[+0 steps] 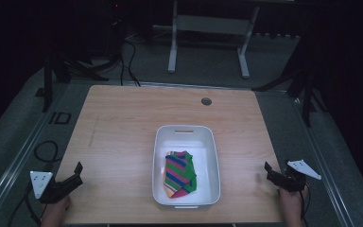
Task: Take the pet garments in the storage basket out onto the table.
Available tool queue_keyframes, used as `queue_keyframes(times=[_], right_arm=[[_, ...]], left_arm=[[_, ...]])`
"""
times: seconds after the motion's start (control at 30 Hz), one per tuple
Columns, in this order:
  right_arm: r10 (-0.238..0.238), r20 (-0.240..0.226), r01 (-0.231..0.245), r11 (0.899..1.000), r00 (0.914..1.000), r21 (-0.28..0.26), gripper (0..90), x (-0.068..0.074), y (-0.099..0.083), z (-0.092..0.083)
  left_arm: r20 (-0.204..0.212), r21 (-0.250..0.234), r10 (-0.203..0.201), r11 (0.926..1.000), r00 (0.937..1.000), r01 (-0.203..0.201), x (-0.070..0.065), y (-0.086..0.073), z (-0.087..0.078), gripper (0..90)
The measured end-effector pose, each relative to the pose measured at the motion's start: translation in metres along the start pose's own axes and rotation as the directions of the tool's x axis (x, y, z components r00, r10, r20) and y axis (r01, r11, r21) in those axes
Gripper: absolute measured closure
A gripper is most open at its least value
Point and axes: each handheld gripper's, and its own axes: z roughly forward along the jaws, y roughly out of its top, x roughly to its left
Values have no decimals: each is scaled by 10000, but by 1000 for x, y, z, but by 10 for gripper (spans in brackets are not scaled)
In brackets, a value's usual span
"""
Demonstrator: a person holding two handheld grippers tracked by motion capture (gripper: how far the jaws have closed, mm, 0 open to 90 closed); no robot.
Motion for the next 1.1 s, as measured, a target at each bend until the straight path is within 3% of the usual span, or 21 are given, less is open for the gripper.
queue_keyframes(times=[0.07, 0.23, 0.47, 0.57, 0.7, 0.77, 0.8, 0.83, 0.9, 0.93, 0.97, 1.03, 1.1], right_arm=[[101, -264, -93, 9995, 9996, 316, 134, -2, 1, 2], [-36, -128, 42, 9992, 9999, 408, 132, 1, 1, 2], [-233, -1095, 365, 9921, 9937, 1197, 117, -4, 0, 4], [81, -2076, 178, 9923, 9782, 1224, 115, -10, -1, 1], [-303, -3405, 917, 9819, 9397, 1656, 115, -9, -1, 3], [-451, -4098, 1299, 9748, 9110, 1815, 115, -6, 0, 5], [-589, -4189, 1445, 9738, 9061, 1758, 115, -5, 1, 4], [-807, -4442, 1699, 9716, 8923, 1647, 115, -3, 3, 4], [-716, -4961, 1755, 9704, 8653, 1661, 123, 0, 6, 4], [-797, -5101, 1895, 9676, 8564, 1669, 123, 1, 7, 5], [-909, -5259, 2115, 9618, 8457, 1739, 123, 4, 8, 5], [-868, -5754, 2354, 9534, 8133, 1889, 123, 9, 10, 6], [-1004, -6061, 2615, 9476, 7890, 1836, 122, 15, 11, 7]], left_arm=[[-4, 3, 3, 10000, 10000, -3, 0, 0, 0, 9], [2, 1, -26, 10000, 10000, 26, 0, 0, 0, 9], [25, -5, -6, 10000, 10000, 6, 0, 0, 0, 9], [15, 6, -2, 10000, 10000, 2, 0, 0, 0, 9], [-3, -6, -38, 10000, 10000, 38, 0, 0, 0, 9], [5, -2, -52, 10000, 10000, 52, 0, 0, 0, 9], [7, -3, -60, 10000, 10000, 60, 0, 0, 0, 9], [12, -3, -67, 10000, 10000, 67, 0, 0, 0, 10], [13, -3, -65, 10000, 10000, 65, 0, 0, 0, 10], [13, -6, -59, 10000, 10000, 59, 0, 0, 0, 9], [13, -6, -58, 10000, 10000, 58, 0, 0, 0, 9], [17, -3, -66, 10000, 10000, 66, 0, 0, 0, 9], [21, -10, -89, 10000, 10000, 89, 0, 0, 0, 9]])
